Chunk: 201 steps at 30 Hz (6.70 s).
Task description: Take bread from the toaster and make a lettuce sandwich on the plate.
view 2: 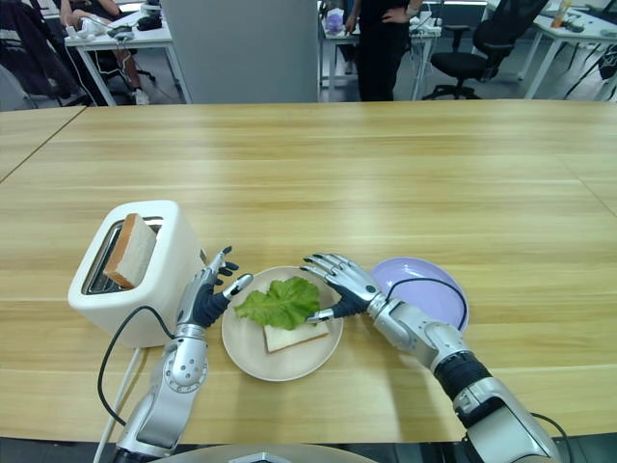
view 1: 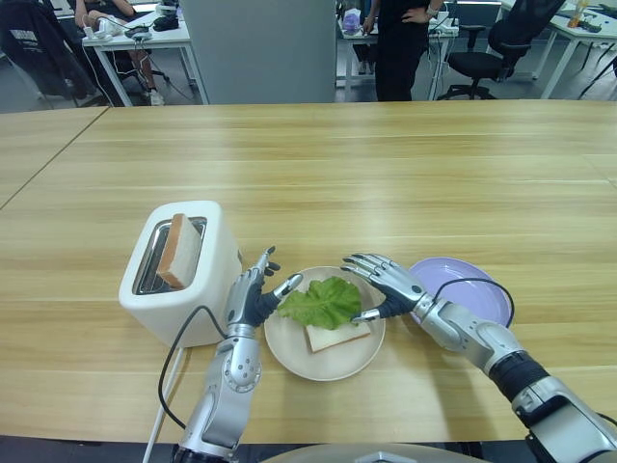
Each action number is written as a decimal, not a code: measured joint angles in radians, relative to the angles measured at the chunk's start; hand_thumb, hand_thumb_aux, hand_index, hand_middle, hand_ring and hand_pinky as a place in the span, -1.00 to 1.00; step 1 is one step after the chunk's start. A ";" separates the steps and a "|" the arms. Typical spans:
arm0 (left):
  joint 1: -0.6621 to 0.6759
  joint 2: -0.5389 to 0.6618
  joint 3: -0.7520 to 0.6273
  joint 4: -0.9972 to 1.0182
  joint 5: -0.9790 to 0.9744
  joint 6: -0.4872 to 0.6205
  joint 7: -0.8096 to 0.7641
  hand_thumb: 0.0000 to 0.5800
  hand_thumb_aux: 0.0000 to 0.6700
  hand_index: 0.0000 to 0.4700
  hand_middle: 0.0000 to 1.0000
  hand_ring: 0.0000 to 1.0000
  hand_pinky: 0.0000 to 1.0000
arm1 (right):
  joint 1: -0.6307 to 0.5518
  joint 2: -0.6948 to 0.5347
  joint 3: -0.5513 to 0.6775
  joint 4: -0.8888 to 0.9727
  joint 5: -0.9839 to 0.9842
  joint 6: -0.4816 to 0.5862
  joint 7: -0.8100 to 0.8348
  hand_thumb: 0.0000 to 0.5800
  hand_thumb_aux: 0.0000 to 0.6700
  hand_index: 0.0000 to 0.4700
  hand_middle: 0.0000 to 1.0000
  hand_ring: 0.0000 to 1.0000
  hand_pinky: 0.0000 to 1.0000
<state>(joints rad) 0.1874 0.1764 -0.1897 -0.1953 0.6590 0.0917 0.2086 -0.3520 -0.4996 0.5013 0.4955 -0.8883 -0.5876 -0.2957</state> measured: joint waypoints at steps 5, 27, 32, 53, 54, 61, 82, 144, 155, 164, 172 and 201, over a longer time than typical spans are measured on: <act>0.000 0.004 0.000 -0.001 0.000 -0.003 -0.002 -1.00 -1.00 -1.00 -0.32 -0.32 -0.32 | 0.024 -0.030 -0.031 -0.089 0.015 0.018 0.018 -1.00 -1.00 -1.00 -1.00 -1.00 -1.00; 0.154 0.071 0.335 -0.589 0.396 0.230 -0.155 -1.00 -1.00 -1.00 -1.00 -1.00 -1.00 | 0.435 0.205 -0.309 -0.605 1.176 0.560 0.646 -1.00 -1.00 -1.00 -1.00 -1.00 -1.00; 0.176 0.086 0.468 -0.558 0.456 0.279 -0.162 -1.00 -1.00 -1.00 -1.00 -1.00 -1.00 | 0.447 0.223 -0.321 -0.612 1.157 0.570 0.647 -1.00 -1.00 -1.00 -1.00 -1.00 -1.00; 0.150 0.072 0.392 -0.344 0.481 0.288 -0.193 0.99 0.84 0.80 -1.00 -1.00 -1.00 | 0.464 0.250 -0.367 -0.622 1.115 0.579 0.663 -1.00 -1.00 -1.00 -1.00 -1.00 -1.00; 0.150 0.072 0.392 -0.344 0.483 0.290 -0.191 1.00 1.00 0.96 -1.00 -1.00 -1.00 | 0.462 0.251 -0.372 -0.621 1.114 0.579 0.664 -1.00 -1.00 -1.00 -1.00 -1.00 -1.00; 0.126 0.064 0.370 -0.352 0.472 0.280 -0.168 1.00 1.00 0.96 -1.00 -1.00 -1.00 | 0.438 0.259 -0.384 -0.596 1.102 0.578 0.670 -1.00 -1.00 -1.00 -1.00 -1.00 -1.00; -0.205 0.020 0.533 -0.401 0.104 0.158 0.044 1.00 1.00 0.96 1.00 1.00 1.00 | 0.429 0.277 -0.396 -0.521 1.070 0.560 0.670 -1.00 -1.00 -1.00 -1.00 -1.00 -1.00; -0.055 -0.232 -0.154 0.232 -0.483 -0.023 0.287 1.00 1.00 0.96 1.00 1.00 1.00 | 0.369 0.029 -0.115 -0.501 0.078 0.092 0.274 -1.00 -1.00 -1.00 -1.00 -1.00 -1.00; -0.055 -0.232 -0.154 0.267 -0.467 -0.023 0.296 1.00 1.00 0.96 1.00 1.00 1.00 | 0.336 0.005 -0.040 -0.382 0.112 0.028 0.342 -1.00 -1.00 -1.00 -1.00 -1.00 -1.00; -0.055 -0.229 -0.156 0.250 -0.382 0.014 0.324 -0.74 -0.87 -0.87 1.00 1.00 1.00 | 0.317 0.002 -0.028 -0.357 0.136 0.006 0.369 -1.00 -1.00 -1.00 -1.00 -1.00 -1.00; -0.129 -0.172 -0.119 0.052 0.001 0.146 0.461 -1.00 -1.00 -1.00 0.98 0.98 0.98 | 0.314 -0.003 0.005 -0.336 0.127 -0.034 0.379 -1.00 -1.00 -1.00 -1.00 -1.00 -1.00; 0.085 -0.122 0.007 -0.275 -0.221 -0.156 0.212 1.00 1.00 0.96 0.11 0.11 0.11 | 0.490 0.036 -0.189 -0.867 0.826 0.395 0.700 0.46 -0.04 -0.06 0.87 0.87 0.87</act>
<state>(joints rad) 0.2727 0.0544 -0.1824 -0.4707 0.4377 -0.0648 0.4205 0.1382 -0.4638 0.3122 -0.3712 -0.0625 -0.1922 0.4047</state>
